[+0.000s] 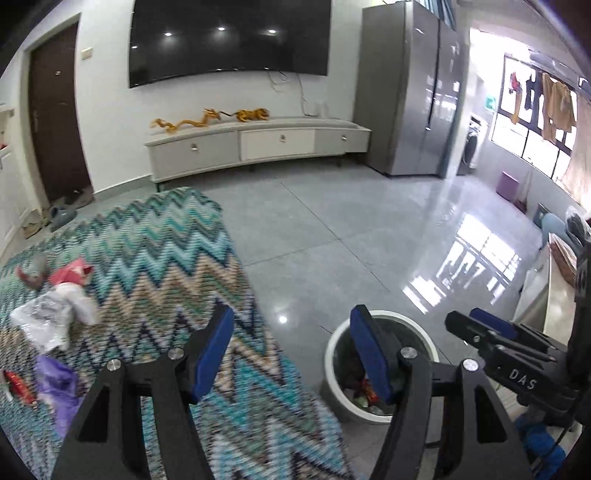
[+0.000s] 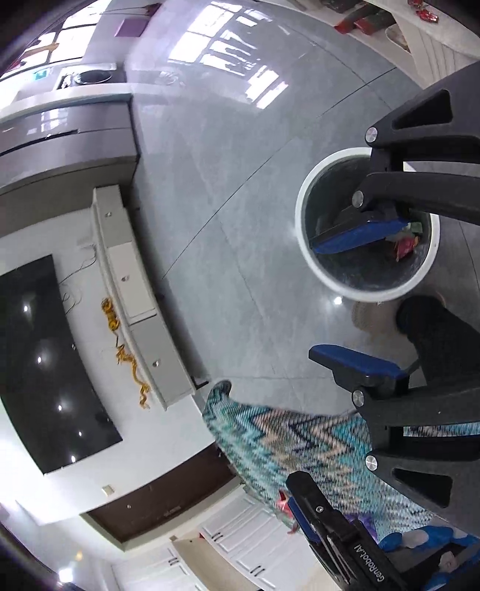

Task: Collect trash
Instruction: 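Move both open tools back toward the rug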

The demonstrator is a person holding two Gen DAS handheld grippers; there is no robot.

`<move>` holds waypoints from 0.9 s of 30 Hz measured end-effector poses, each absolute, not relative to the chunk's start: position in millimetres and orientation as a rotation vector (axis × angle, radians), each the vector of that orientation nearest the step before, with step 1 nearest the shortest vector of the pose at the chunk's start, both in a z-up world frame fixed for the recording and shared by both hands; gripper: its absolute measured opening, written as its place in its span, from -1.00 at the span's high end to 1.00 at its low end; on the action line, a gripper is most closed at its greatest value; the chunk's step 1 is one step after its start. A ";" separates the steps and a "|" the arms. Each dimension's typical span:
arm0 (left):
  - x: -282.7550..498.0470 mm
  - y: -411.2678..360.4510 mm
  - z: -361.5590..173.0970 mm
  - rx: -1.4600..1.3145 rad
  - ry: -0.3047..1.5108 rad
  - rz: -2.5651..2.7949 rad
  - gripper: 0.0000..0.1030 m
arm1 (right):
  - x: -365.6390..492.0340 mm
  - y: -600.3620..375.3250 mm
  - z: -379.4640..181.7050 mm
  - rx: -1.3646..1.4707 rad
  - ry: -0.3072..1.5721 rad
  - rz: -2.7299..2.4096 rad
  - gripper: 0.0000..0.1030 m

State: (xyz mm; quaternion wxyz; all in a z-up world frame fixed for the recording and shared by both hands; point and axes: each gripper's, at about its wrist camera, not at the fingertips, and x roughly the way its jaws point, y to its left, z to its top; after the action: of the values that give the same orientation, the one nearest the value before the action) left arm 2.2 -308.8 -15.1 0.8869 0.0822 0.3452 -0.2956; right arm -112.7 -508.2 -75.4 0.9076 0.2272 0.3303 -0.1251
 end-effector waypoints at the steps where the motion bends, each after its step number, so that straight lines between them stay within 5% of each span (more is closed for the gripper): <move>1: 2.4 -304.2 -13.0 0.168 0.716 -0.604 -0.24 | -111.8 -503.0 -71.1 0.460 0.675 -0.251 0.03; 27: -3.1 -165.1 15.1 0.036 0.617 -0.346 -0.24 | -72.5 -383.0 -25.5 0.284 0.648 -0.072 -0.01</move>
State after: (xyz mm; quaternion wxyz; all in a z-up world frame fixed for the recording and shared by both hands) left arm -3.1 -165.1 15.1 0.9380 0.0176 0.3020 -0.1694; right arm -72.5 -383.0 -25.5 0.9374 0.1389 0.3174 -0.0351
